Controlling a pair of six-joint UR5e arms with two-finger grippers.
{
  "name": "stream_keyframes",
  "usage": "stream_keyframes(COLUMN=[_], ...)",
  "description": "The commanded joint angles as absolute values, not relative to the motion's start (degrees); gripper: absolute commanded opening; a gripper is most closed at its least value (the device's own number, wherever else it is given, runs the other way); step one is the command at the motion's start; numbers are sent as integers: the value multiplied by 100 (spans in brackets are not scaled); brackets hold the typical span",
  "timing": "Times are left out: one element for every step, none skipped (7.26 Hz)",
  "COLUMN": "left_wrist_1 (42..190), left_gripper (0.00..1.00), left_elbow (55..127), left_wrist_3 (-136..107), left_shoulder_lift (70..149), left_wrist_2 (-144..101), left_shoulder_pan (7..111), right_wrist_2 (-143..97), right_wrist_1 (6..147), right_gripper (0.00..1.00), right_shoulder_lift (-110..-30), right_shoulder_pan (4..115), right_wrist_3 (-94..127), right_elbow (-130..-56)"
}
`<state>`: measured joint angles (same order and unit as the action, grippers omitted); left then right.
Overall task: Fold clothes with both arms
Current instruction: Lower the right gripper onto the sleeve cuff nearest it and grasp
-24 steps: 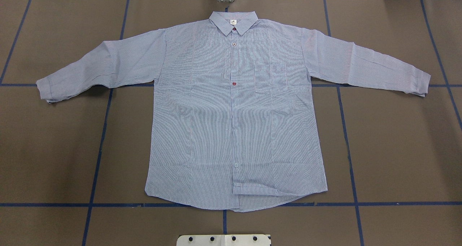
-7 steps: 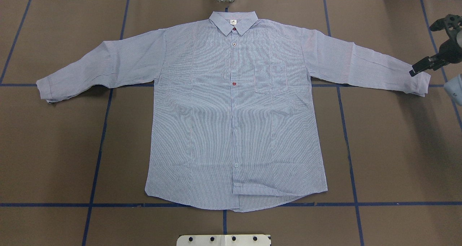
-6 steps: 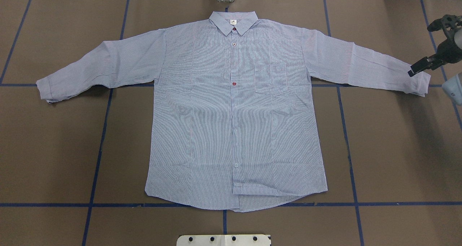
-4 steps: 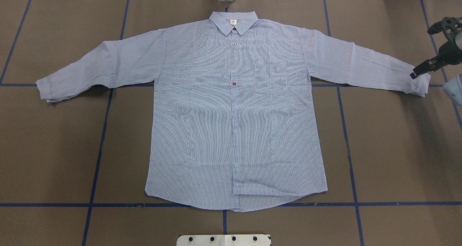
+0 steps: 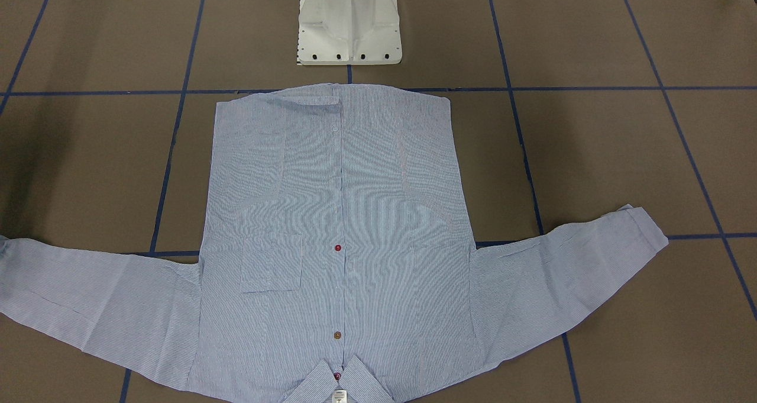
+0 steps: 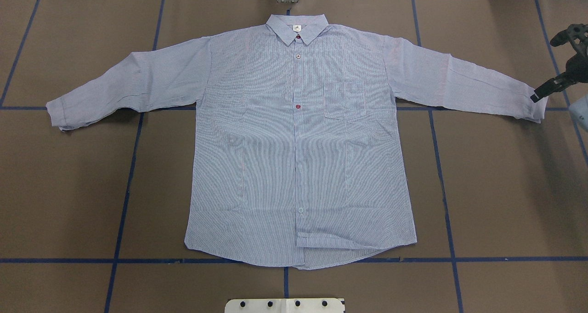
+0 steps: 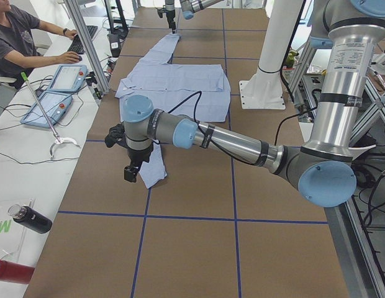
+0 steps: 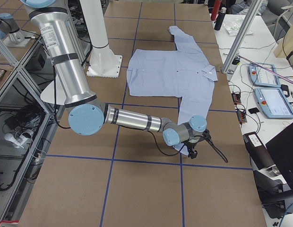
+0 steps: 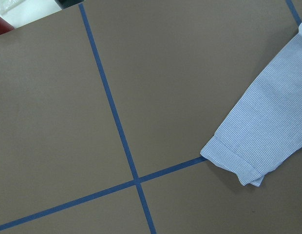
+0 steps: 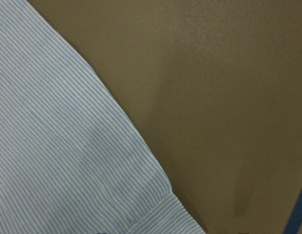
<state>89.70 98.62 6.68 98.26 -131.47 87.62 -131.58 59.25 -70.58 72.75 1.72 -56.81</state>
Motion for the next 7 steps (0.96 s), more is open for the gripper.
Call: stream_keyframes(left_wrist_1=[8965,8956,8965,8965,8956,8956,8956], left_gripper=[100,100,100,100,100,100,100], left_elbow=[9879,9888,9888,9888,9888,9888,9888], left_wrist_3=[668,668,668,668,668,668,668], left_shoulder_lift=[9826,9826,9826,9826,9826,9826,9826], left_wrist_2=[-13148,-13148,-13148,-13140,-13140,-13140,-13140], left_shoulder_pan=[8763,8763,8763,8763,8763,8763,8763], right_wrist_2=[-13166,-13166,-13166,-13166,-13175,-13175,-13184], right_wrist_1=[5976,5977,5977,5977,5985,5985,6029], right_gripper=[88,88,88,87,86,83,73], right_shoulder_lift=[-6961,-6961,-6952,-6952,-6952,-6952,-6943], right_shoulder_pan=[7260,7251,7225,7216,7216,7216,7207], right_wrist_3=[167,158,158,158,167,176,176], right_elbow=[-5537,-5528,-5494,-5441,-5432,-5406,-5405])
